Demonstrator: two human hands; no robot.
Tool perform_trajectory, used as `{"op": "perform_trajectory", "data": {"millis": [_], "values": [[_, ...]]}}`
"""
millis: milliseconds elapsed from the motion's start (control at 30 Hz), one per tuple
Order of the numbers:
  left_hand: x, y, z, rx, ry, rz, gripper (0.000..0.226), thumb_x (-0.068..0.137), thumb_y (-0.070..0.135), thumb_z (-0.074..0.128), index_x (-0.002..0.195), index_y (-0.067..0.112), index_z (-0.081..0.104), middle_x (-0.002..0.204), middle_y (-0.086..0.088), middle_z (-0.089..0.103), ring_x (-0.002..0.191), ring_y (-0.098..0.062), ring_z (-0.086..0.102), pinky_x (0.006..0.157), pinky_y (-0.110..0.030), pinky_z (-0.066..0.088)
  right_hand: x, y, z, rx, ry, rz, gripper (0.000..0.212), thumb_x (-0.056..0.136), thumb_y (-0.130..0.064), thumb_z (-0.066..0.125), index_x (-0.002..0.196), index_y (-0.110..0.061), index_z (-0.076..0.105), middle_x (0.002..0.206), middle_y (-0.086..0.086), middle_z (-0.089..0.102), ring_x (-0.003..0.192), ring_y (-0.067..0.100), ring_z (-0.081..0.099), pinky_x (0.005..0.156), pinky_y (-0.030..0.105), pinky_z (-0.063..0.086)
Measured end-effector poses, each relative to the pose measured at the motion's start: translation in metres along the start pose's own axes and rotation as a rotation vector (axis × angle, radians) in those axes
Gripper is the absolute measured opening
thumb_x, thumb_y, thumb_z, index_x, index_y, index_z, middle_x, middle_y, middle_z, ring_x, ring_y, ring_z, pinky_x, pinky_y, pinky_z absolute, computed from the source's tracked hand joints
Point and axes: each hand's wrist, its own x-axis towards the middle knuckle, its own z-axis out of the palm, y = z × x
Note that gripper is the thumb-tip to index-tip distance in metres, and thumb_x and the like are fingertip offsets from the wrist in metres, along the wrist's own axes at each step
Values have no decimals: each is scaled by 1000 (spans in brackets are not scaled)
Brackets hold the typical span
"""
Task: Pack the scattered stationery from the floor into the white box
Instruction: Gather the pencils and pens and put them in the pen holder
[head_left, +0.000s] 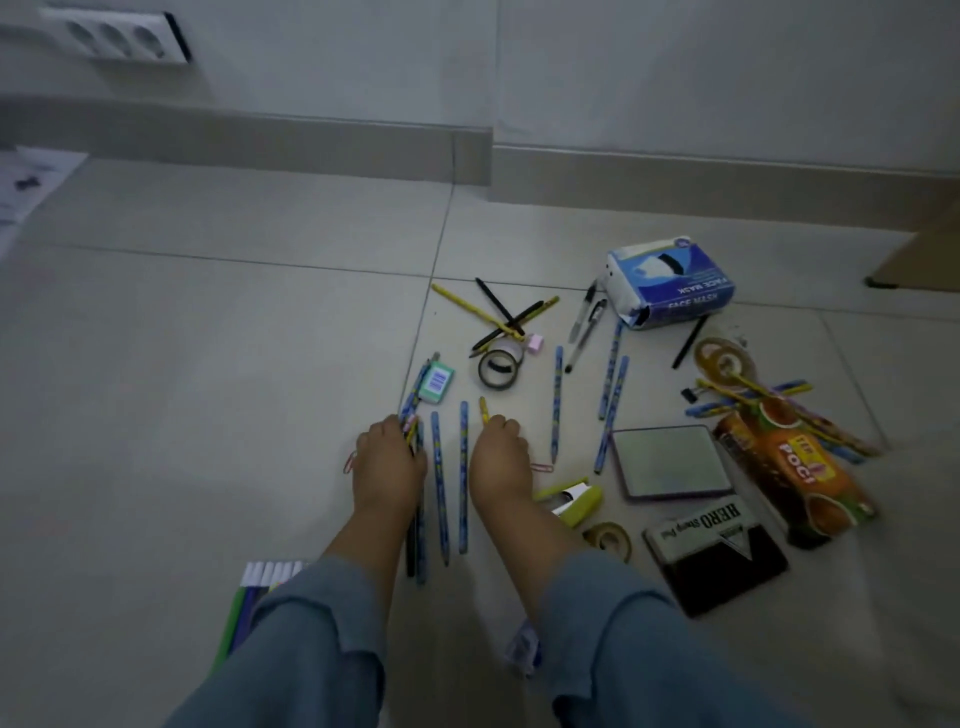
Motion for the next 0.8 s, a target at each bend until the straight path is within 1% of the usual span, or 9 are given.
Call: {"op": "perform_trajectory", "data": {"millis": [100,167,200,300,367,467,567,667,800], "values": [[10,7,5,119,-44,-50,31,90,11,47,118,-1,46,124,-21,47,116,-33,42,95,-36,35,3,4,-8,141,-15,-9,26,93,-6,48,118,-2,43,127,17,43,106,34,54,82,37,44],[12,9,10,177,-73,-69,29,91,5,40,120,-2,43,127,-22,44,117,-34,42,96,-35,35,7,8,-18,209,72,-15,27,93,-9,46,119,-1,43,127,17,42,99,35,55,69,34,39],[12,10,13,212,-81,-63,29,93,3,35,121,-2,41,128,-22,43,118,-34,43,96,-35,35,11,11,-24,191,119,-8,27,94,-11,44,120,-1,43,129,17,42,98,35,56,67,32,38],[9,13,20,269,-70,-67,29,95,4,29,122,-2,38,129,-22,43,118,-33,45,95,-35,37,30,26,-42,107,185,95,32,94,-8,43,125,0,39,135,17,38,101,35,58,70,35,46],[6,15,21,274,-75,-67,28,96,4,29,121,-3,39,128,-21,45,117,-33,48,93,-35,39,39,36,-49,16,177,162,31,95,-3,40,126,1,38,134,19,39,104,34,59,76,38,50],[3,16,20,249,-102,-76,26,96,4,33,121,-2,39,128,-21,48,115,-31,52,92,-35,42,45,45,-47,-68,124,159,25,99,-2,33,122,2,43,131,20,46,110,33,58,86,39,48],[0,17,17,195,-92,-82,28,94,4,38,121,-2,38,127,-21,47,113,-31,54,89,-36,45,49,46,-48,2,105,175,24,98,-8,38,118,2,46,127,19,51,111,34,57,87,39,48],[-3,24,12,77,-46,-86,25,95,5,39,118,-5,40,124,-23,49,106,-36,59,80,-41,47,51,49,-59,111,164,186,27,95,-16,43,115,1,47,120,20,56,106,36,59,81,38,48],[-5,33,9,-62,-30,-138,26,98,13,39,116,-5,42,122,-25,50,106,-40,56,78,-43,44,62,67,-82,160,231,274,37,95,-20,41,126,0,39,117,21,61,105,36,60,78,37,46]]}}
